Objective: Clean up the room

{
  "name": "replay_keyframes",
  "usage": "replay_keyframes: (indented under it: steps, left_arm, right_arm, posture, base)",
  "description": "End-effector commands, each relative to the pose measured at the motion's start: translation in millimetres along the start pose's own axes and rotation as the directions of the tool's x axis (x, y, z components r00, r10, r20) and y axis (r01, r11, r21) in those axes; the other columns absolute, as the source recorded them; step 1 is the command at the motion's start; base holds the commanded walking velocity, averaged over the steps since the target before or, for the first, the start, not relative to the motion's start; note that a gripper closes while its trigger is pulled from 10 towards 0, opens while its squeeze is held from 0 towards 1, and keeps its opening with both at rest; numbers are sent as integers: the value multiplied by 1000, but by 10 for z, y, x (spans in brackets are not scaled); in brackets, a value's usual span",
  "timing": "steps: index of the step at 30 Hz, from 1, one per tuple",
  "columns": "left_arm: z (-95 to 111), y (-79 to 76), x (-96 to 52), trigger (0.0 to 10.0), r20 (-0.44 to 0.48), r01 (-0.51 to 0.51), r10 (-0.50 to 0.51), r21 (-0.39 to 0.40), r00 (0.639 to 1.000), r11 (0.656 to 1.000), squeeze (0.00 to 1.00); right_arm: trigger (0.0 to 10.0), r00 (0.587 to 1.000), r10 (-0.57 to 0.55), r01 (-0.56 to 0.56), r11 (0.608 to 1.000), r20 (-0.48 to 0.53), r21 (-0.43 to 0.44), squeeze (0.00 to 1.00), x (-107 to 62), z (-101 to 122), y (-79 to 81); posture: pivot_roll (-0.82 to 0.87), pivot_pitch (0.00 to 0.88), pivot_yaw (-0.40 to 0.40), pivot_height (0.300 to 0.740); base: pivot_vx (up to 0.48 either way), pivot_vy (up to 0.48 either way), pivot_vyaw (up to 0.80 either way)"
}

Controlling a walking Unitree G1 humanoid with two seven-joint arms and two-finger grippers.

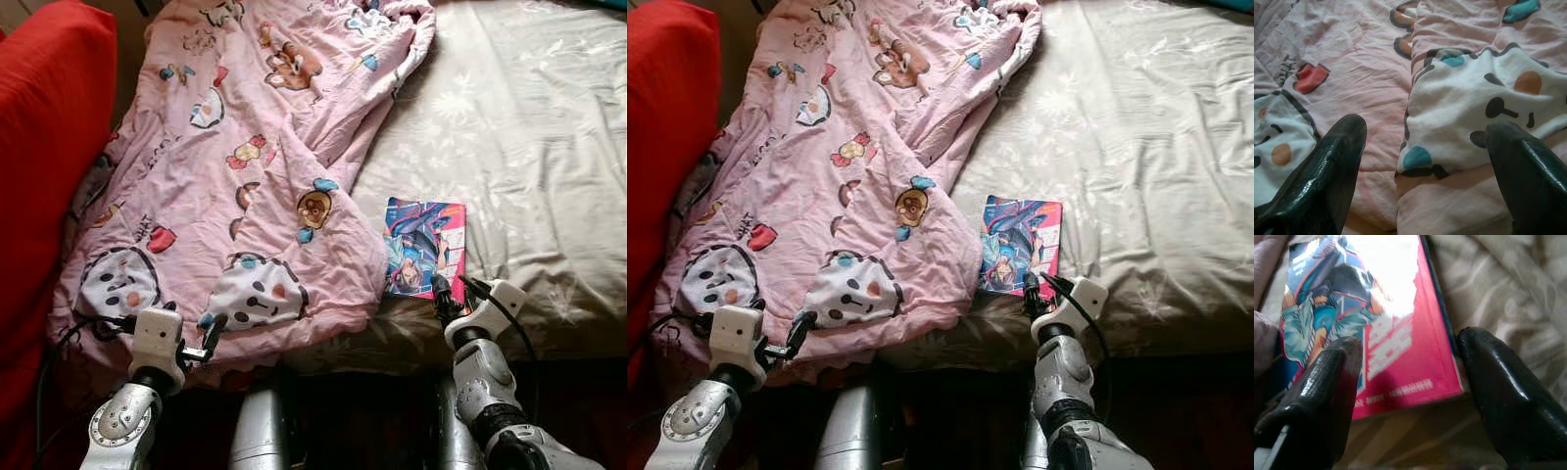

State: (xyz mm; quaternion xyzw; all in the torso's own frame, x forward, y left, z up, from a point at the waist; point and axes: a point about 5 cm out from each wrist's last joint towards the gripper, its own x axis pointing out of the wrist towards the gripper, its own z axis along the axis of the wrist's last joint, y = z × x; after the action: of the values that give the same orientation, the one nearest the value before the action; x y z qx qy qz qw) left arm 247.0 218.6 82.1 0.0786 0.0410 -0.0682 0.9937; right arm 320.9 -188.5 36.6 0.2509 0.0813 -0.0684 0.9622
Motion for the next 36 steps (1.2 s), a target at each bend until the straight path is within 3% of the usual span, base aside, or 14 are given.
replay_keyframes:
  steps: [1, 8, 17, 26, 35, 36]
  left_arm:
    - [-20, 62, -59, 10000, -28, 0, 1, 48, 1000, 999, 0]
    - [-22, 61, -74, 10000, -31, 6, -4, 62, 999, 998, 0]
    - [-15, 87, -92, 10000, -35, -3, 6, 75, 999, 997, 0]
    - [-8, 97, -100, 10000, -37, -7, 10, 81, 999, 997, 0]
    - [-7, 96, -90, 10000, -37, -6, 9, 86, 999, 996, 0]
    - [-9, 94, -85, 10000, -37, -6, 9, 86, 999, 996, 0]
  right_arm:
    - [10000, 997, -22, 25, 999, -72, 41, 0, -94, -211, -31]
    - [10000, 995, -45, 54, 994, -85, 99, 0, -133, -272, -68]
    - [10000, 996, -34, 56, 963, -87, 263, 0, -155, -330, -61]
    - [10000, 997, 40, -17, 942, -62, 335, 0, -124, -310, 28]
    - [10000, 993, 102, -75, 933, -58, 351, 0, -109, -319, 121]
    - [3059, 993, 104, -78, 932, -55, 353, 0, -108, -315, 123]
  posture:
    - [193, 256, 206, 566]
    - [202, 263, 209, 566]
    - [206, 268, 211, 566]
    - [214, 269, 214, 566]
    - [212, 262, 214, 566]
    - [211, 260, 214, 566]
  base:
    - [0, 0, 0]
    - [0, 0, 0]
    - [0, 0, 0]
    - [0, 0, 0]
    - [0, 0, 0]
    - [0, 0, 0]
